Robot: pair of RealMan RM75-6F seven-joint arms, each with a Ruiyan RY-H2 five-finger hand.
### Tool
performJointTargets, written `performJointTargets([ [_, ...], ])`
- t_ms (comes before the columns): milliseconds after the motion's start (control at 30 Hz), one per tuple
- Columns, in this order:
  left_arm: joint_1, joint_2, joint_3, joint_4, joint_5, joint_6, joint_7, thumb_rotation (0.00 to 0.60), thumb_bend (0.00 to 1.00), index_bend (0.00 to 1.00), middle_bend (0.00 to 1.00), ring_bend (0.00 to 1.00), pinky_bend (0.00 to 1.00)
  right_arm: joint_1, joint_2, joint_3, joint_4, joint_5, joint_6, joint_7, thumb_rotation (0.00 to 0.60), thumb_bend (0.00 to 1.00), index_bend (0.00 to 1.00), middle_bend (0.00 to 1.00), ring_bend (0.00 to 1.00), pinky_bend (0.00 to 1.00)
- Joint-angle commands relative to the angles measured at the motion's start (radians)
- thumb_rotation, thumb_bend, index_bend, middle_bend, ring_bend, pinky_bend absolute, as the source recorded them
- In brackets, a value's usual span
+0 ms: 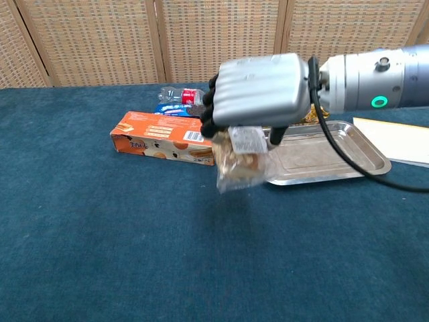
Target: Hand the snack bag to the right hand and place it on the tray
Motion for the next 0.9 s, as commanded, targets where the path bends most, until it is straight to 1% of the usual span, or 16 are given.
performJointTargets([
  [33, -0.001, -0.002, -0.001, -0.001, -0.001, -0.001, 0.004, 0.6, 0.0, 0.0, 0.0, 0.0, 0.0, -0.049, 0.03, 0.089, 0.04, 0.173, -0.046, -0.047, 0.6, 0.3, 0.54, 0.54, 0.42, 0.43],
  [67, -0.001, -0.003, -0.002, -0.001, -0.001, 0.0, 0.006, 0.6, 0.0, 0.0, 0.0, 0.0, 0.0, -0.061, 0.028, 0.102, 0.044, 0.216, -0.066, -0.065, 0.6, 0.3, 0.54, 0.54, 0.42, 0.41],
  [133, -0.001, -0.005, -0.002, -0.001, -0.004, -0.001, 0.01, 0.6, 0.0, 0.0, 0.0, 0.0, 0.0, -0.086, 0.022, 0.125, 0.046, 0.303, -0.111, -0.107, 0.6, 0.3, 0.54, 0.54, 0.42, 0.33],
  [200, -0.004, -0.008, -0.004, 0.001, -0.008, -0.005, 0.015, 0.6, 0.0, 0.0, 0.0, 0.0, 0.0, -0.109, 0.013, 0.143, 0.039, 0.401, -0.17, -0.158, 0.6, 0.3, 0.54, 0.54, 0.42, 0.28],
  [300, -0.007, -0.012, -0.005, 0.005, -0.014, -0.013, 0.02, 0.6, 0.0, 0.0, 0.0, 0.0, 0.0, -0.129, -0.002, 0.172, 0.012, 0.522, -0.223, -0.224, 0.6, 0.3, 0.54, 0.54, 0.42, 0.23],
  [400, -0.01, -0.015, -0.005, 0.006, -0.017, -0.016, 0.026, 0.6, 0.0, 0.0, 0.0, 0.0, 0.0, -0.14, -0.025, 0.2, -0.004, 0.637, -0.259, -0.272, 0.6, 0.3, 0.54, 0.54, 0.42, 0.21],
  [467, -0.01, -0.016, -0.006, 0.005, -0.019, -0.016, 0.029, 0.6, 0.0, 0.0, 0.0, 0.0, 0.0, -0.138, -0.043, 0.215, -0.018, 0.733, -0.285, -0.328, 0.6, 0.3, 0.54, 0.54, 0.42, 0.21],
  [500, -0.009, -0.015, -0.007, 0.006, -0.021, -0.017, 0.027, 0.6, 0.0, 0.0, 0.0, 0.0, 0.0, -0.136, -0.053, 0.212, -0.023, 0.779, -0.309, -0.355, 0.6, 0.3, 0.54, 0.54, 0.42, 0.21],
  [567, -0.009, -0.015, -0.008, 0.007, -0.024, -0.019, 0.026, 0.6, 0.0, 0.0, 0.0, 0.0, 0.0, -0.13, -0.062, 0.206, -0.037, 0.851, -0.318, -0.42, 0.6, 0.3, 0.54, 0.54, 0.42, 0.21],
  [667, -0.008, -0.013, -0.009, 0.007, -0.024, -0.022, 0.023, 0.6, 0.0, 0.0, 0.0, 0.0, 0.0, -0.122, -0.067, 0.192, -0.052, 0.924, -0.315, -0.488, 0.6, 0.3, 0.54, 0.5, 0.4, 0.21],
  [733, -0.008, -0.012, -0.009, 0.006, -0.023, -0.024, 0.021, 0.6, 0.0, 0.0, 0.0, 0.0, 0.0, -0.118, -0.07, 0.183, -0.056, 0.965, -0.315, -0.519, 0.6, 0.29, 0.54, 0.44, 0.34, 0.2],
  [767, -0.008, -0.011, -0.009, 0.006, -0.022, -0.025, 0.018, 0.6, 0.0, 0.0, 0.0, 0.0, 0.0, -0.113, -0.07, 0.17, -0.057, 1.004, -0.324, -0.546, 0.6, 0.25, 0.52, 0.36, 0.28, 0.19],
  [800, -0.007, -0.01, -0.01, 0.006, -0.021, -0.026, 0.017, 0.6, 0.0, 0.0, 0.0, 0.0, 0.0, -0.108, -0.068, 0.162, -0.06, 1.033, -0.327, -0.568, 0.6, 0.18, 0.45, 0.26, 0.2, 0.16],
  [833, -0.007, -0.01, -0.01, 0.006, -0.021, -0.027, 0.015, 0.6, 0.0, 0.0, 0.0, 0.0, 0.0, -0.102, -0.066, 0.155, -0.065, 1.062, -0.325, -0.59, 0.6, 0.1, 0.33, 0.14, 0.11, 0.12],
  [867, -0.007, -0.009, -0.01, 0.006, -0.02, -0.028, 0.013, 0.6, 0.0, 0.0, 0.0, 0.0, 0.0, -0.095, -0.063, 0.147, -0.073, 1.1, -0.318, -0.619, 0.6, 0.06, 0.24, 0.08, 0.06, 0.09],
  [900, -0.007, -0.008, -0.011, 0.006, -0.02, -0.029, 0.012, 0.6, 0.0, 0.0, 0.0, 0.0, 0.0, -0.09, -0.062, 0.144, -0.081, 1.125, -0.306, -0.636, 0.6, 0.01, 0.13, 0.01, 0.01, 0.05],
])
